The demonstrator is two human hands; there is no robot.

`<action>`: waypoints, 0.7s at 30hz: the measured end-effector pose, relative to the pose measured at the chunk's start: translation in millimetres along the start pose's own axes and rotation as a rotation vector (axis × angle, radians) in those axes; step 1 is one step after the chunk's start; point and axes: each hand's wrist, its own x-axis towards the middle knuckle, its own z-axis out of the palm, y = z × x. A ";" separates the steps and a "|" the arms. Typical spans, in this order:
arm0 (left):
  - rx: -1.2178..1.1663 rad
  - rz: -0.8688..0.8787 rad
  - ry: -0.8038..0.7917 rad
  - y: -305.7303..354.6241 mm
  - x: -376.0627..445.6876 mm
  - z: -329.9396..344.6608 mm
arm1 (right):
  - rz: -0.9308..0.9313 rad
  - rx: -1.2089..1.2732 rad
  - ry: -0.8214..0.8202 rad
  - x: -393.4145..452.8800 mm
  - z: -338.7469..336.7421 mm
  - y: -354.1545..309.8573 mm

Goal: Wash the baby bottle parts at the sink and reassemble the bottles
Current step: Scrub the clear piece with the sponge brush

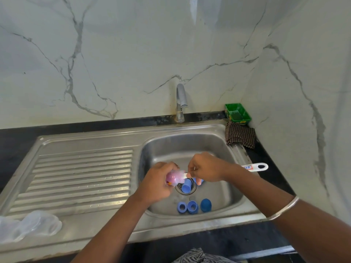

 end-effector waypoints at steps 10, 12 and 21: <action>0.119 0.110 0.073 1.8 5.6 -12.1 | 0.137 0.410 -0.156 -16.2 -5.5 17.8; 0.104 0.129 0.075 6.0 5.2 -8.2 | 0.122 0.276 -0.117 -14.7 -8.1 15.2; -0.150 -0.226 -0.082 9.0 10.1 -14.6 | -0.088 -0.361 0.228 -16.4 14.8 -4.1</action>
